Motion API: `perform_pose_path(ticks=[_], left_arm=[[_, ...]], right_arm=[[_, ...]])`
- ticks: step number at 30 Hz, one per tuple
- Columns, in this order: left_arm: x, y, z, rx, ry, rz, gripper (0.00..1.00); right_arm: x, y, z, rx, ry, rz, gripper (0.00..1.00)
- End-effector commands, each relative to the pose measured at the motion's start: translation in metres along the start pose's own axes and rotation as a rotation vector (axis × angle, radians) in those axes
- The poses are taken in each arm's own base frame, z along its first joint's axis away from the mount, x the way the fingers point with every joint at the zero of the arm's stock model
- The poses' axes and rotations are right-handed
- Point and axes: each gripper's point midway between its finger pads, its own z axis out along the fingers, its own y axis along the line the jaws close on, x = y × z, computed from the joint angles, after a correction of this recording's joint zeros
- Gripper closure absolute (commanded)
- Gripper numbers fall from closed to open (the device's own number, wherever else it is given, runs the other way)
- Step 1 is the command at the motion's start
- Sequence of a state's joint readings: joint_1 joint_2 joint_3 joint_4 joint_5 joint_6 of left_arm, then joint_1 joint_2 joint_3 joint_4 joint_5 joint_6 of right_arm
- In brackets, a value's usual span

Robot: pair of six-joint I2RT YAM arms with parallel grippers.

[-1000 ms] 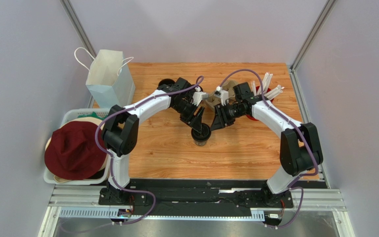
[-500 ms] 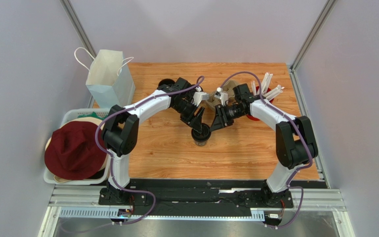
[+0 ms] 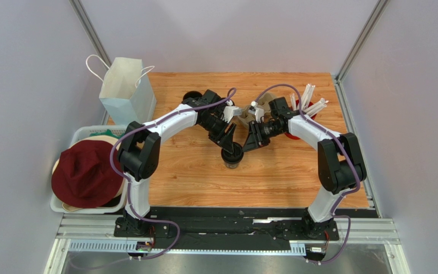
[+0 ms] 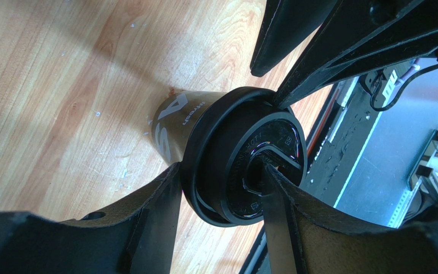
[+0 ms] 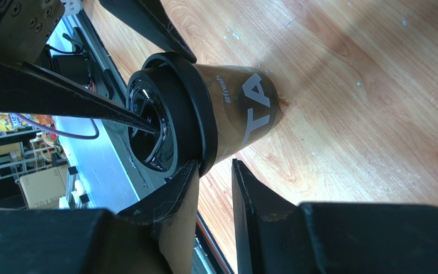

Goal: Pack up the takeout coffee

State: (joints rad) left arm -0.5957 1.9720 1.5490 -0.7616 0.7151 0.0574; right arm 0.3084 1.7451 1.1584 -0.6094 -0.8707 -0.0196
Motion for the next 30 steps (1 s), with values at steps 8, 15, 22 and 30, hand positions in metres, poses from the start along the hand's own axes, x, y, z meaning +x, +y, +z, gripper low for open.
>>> perform_pose_path(ticks=[8,15,22,30], left_arm=[[0.039,0.047,0.022,-0.145,0.12,0.034,0.44],[0.039,0.048,0.022,-0.15,0.118,0.036,0.44],[0.038,0.049,0.022,-0.157,0.115,0.035,0.44],[0.038,0.051,0.024,-0.159,0.119,0.029,0.45]], right_arm=[[-0.03,-0.019,-0.008,0.176,-0.078,-0.093,0.69],[-0.058,0.002,-0.015,0.103,-0.128,-0.097,0.69],[-0.056,-0.002,-0.005,0.081,-0.112,-0.075,0.69],[-0.04,0.0,0.004,0.073,-0.067,-0.082,0.69]])
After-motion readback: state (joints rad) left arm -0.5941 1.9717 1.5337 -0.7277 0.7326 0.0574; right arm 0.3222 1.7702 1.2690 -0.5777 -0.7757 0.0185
